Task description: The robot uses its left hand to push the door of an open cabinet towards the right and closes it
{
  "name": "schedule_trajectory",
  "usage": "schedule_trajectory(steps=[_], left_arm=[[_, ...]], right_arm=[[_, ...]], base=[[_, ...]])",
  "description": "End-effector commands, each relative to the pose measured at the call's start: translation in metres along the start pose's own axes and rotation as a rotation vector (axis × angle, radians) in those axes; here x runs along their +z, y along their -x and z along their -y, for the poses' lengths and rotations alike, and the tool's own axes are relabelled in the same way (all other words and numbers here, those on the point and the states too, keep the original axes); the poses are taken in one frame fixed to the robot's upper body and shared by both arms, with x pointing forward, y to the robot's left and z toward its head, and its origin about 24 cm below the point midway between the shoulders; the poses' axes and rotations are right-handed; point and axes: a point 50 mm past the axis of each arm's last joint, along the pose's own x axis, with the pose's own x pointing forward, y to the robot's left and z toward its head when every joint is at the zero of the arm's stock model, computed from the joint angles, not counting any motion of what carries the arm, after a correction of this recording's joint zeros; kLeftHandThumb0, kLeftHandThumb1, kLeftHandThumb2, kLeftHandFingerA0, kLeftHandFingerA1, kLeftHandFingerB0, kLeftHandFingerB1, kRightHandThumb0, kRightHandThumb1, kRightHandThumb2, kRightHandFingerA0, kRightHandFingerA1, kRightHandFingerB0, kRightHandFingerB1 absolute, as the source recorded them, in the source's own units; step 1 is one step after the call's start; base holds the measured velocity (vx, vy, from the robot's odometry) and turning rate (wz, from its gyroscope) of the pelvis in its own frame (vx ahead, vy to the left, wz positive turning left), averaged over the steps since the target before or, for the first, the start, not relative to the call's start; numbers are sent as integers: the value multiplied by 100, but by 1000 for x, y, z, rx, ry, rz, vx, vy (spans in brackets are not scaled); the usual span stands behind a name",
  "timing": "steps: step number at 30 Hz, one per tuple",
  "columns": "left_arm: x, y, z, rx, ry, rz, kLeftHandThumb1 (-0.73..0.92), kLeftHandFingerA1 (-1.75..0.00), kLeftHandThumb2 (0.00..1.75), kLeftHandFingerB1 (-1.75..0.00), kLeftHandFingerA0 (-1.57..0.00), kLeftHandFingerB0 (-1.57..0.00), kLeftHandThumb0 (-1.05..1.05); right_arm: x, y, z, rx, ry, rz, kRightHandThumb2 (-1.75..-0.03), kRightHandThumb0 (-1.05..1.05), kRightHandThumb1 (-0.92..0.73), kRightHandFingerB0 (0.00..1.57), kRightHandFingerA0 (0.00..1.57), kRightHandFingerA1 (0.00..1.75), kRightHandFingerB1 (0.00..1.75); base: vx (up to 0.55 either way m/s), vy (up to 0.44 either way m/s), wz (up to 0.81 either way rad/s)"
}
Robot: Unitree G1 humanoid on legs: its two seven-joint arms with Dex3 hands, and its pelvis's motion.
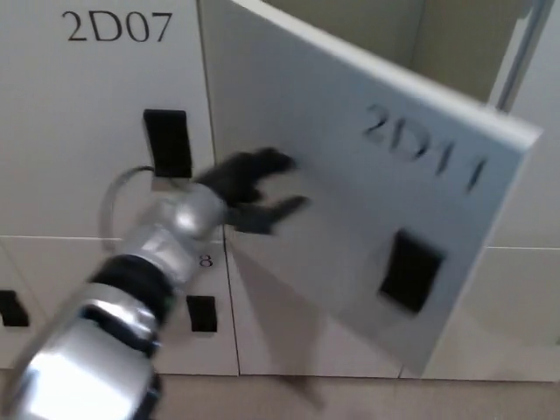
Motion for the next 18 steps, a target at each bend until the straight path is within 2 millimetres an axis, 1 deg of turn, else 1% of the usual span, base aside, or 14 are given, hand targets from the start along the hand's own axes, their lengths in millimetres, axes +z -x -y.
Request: schedule_trajectory(steps=[1,2,4,5,6,7,8,9,10,11,12,15,17,18], left_arm=[[295,104,127,-554,-265,1172,92,-86,85,-75,-61,-45,77],[313,137,125,-529,-251,1318,64,-100,127,-89,-93,-73,105],[321,183,121,-473,-217,1514,64,-97,120,-85,-95,-74,105],[316,185,120,-451,-215,1527,64,-97,120,-85,-95,-74,105],[308,182,115,-446,-216,1506,79,-82,122,-73,-69,-54,77],[302,180,112,-447,-217,1487,79,-82,122,-73,-69,-54,77],[291,172,106,-455,-229,1433,77,-74,118,-68,-56,-46,46],[286,169,104,-456,-237,1410,77,-74,118,-68,-56,-46,46],[273,162,98,-449,-251,1356,89,-57,67,-50,-43,-35,39],[266,159,96,-444,-255,1332,89,-57,67,-50,-43,-35,39],[251,153,90,-434,-270,1275,78,-60,115,-57,-35,-30,12],[226,144,80,-422,-283,1189,79,-56,114,-53,-30,-25,6],[193,137,67,-394,-284,1073,76,-47,112,-46,-16,-13,-7],[182,136,63,-389,-281,1046,87,-33,65,-31,-31,-28,-17]], right_arm=[[37,-6,3,-40,-101,80,-61,-38,-70,54,60,43,40],[35,-6,3,-39,-91,76,-61,-38,-70,54,60,43,40],[30,-6,4,-34,-73,65,-61,-38,-70,54,60,43,40],[28,-6,4,-32,-69,62,-61,-38,-70,54,60,43,40],[26,-5,4,-28,-63,58,-61,-38,-70,54,60,43,40],[24,-5,4,-26,-59,54,-61,-38,-70,54,60,43,40],[21,-5,3,-22,-55,49,-61,-38,-70,54,60,43,40],[20,-4,3,-20,-54,47,-61,-38,-70,54,60,43,40],[17,-4,2,-17,-53,43,-61,-38,-70,54,60,43,40],[16,-3,2,-16,-53,41,-61,-38,-70,54,60,43,40],[14,-3,2,-15,-55,37,-61,-38,-70,54,60,43,40],[11,-3,4,-18,-57,34,-61,-38,-70,54,60,43,40],[12,-3,6,-22,-59,37,-61,-38,-70,54,60,43,40],[13,-4,6,-23,-61,39,-61,-38,-70,54,60,43,40]], base=[[0,0,0],[0,0,0],[12,3,-3],[22,5,-8],[0,0,0],[0,0,0],[0,0,0],[0,0,0],[0,0,0],[0,0,0],[0,0,0],[0,0,0],[0,0,0],[0,0,0]])
